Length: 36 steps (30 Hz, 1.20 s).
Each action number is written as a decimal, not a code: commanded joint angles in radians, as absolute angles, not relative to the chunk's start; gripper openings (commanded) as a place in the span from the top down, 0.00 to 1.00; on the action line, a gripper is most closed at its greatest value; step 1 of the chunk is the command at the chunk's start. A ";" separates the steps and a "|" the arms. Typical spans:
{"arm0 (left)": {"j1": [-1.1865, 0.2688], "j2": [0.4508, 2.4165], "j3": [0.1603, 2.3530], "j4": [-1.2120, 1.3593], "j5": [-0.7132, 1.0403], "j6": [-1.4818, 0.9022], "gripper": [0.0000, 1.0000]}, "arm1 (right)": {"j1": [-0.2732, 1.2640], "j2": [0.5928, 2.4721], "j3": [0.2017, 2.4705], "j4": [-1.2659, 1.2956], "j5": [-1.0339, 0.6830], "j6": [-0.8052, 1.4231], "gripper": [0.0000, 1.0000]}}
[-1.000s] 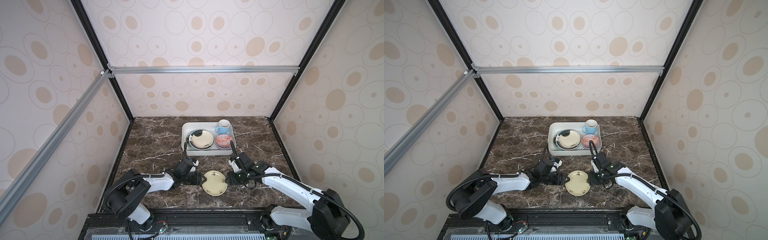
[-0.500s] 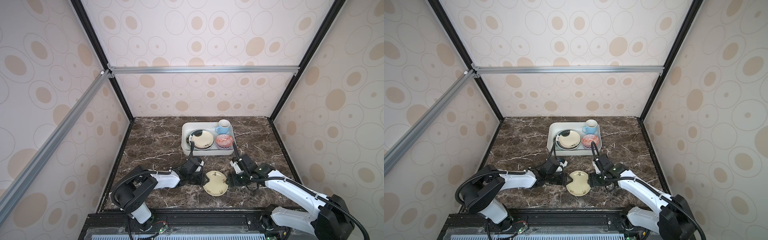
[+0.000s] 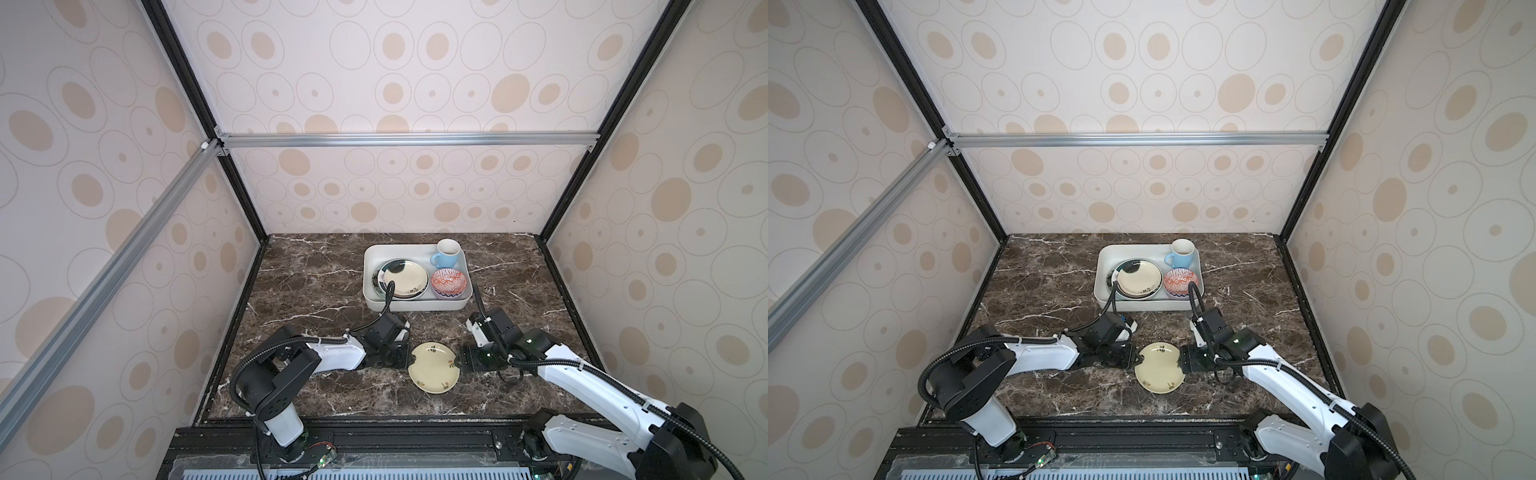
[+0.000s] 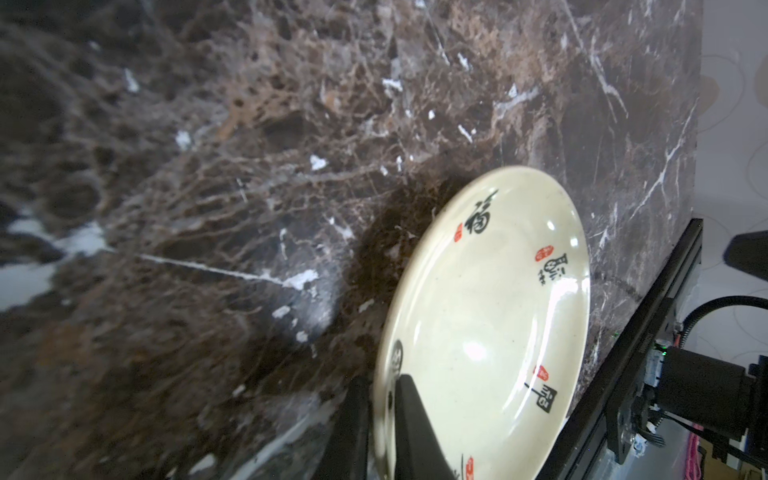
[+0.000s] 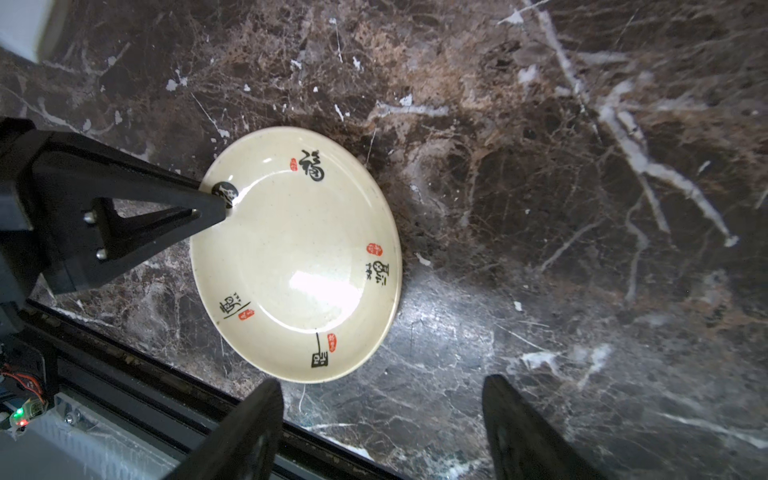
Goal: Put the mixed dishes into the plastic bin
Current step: 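Pinch the raised cream plate rim with the left gripper while the right braces it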
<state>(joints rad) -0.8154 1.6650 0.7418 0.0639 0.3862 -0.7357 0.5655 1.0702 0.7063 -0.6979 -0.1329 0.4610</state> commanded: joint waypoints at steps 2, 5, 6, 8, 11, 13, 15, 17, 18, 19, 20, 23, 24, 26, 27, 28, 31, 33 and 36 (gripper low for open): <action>-0.822 1.614 0.825 -0.048 0.342 -0.676 0.86 | 0.551 1.067 0.761 -0.742 -0.120 0.439 0.21; -0.819 1.593 0.864 -0.099 0.321 -0.657 0.86 | 0.545 1.066 0.794 -0.754 -0.118 0.428 0.21; -0.818 1.586 0.875 -0.111 0.317 -0.654 0.86 | 0.541 1.066 0.805 -0.759 -0.117 0.424 0.21; -0.813 1.573 0.892 -0.125 0.313 -0.648 0.86 | 0.536 1.066 0.821 -0.767 -0.115 0.418 0.21; -0.800 1.554 0.913 -0.151 0.300 -0.638 0.86 | 0.527 1.063 0.840 -0.779 -0.115 0.410 0.21; -0.788 1.541 0.921 -0.158 0.301 -0.635 0.86 | 0.523 1.059 0.845 -0.784 -0.114 0.407 0.21; -0.776 1.531 0.931 -0.166 0.308 -0.631 0.86 | 0.517 1.055 0.848 -0.787 -0.114 0.403 0.21; -0.769 1.525 0.937 -0.177 0.300 -0.624 0.83 | 0.509 1.050 0.845 -0.791 -0.117 0.402 0.21; -0.767 1.525 0.939 -0.182 0.297 -0.620 0.80 | 0.508 1.048 0.841 -0.792 -0.119 0.400 0.21; -0.765 1.527 0.936 -0.184 0.292 -0.618 0.77 | 0.506 1.047 0.837 -0.791 -0.120 0.400 0.21; -0.764 1.529 0.931 -0.182 0.291 -0.617 0.72 | 0.505 1.045 0.831 -0.792 -0.121 0.401 0.21; -0.762 1.541 0.900 -0.162 0.305 -0.622 0.65 | 0.502 1.043 0.812 -0.784 -0.127 0.406 0.21; -0.761 1.543 0.889 -0.149 0.314 -0.629 0.62 | 0.503 1.047 0.803 -0.777 -0.126 0.411 0.20; -0.761 1.546 0.867 -0.128 0.325 -0.639 0.61 | 0.502 1.059 0.781 -0.759 -0.125 0.428 0.23; -0.762 1.545 0.852 -0.115 0.330 -0.646 0.60 | 0.502 1.072 0.765 -0.743 -0.140 0.436 0.27; -0.762 1.543 0.843 -0.109 0.331 -0.650 0.59 | 0.503 1.085 0.754 -0.728 -0.158 0.442 0.30; -0.761 1.536 0.813 -0.086 0.341 -0.657 0.55 | 0.504 1.143 0.724 -0.682 -0.209 0.457 0.42; -0.761 1.536 0.798 -0.077 0.348 -0.661 0.53 | 0.503 1.171 0.709 -0.657 -0.216 0.462 0.47; -0.762 1.541 0.779 -0.055 0.366 -0.665 0.52 | 0.503 1.199 0.698 -0.632 -0.216 0.463 0.51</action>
<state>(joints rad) -0.7692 1.5436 0.7876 -0.0978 0.3431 -0.6514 0.5083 1.1847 0.7086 -0.6708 -0.1936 0.4530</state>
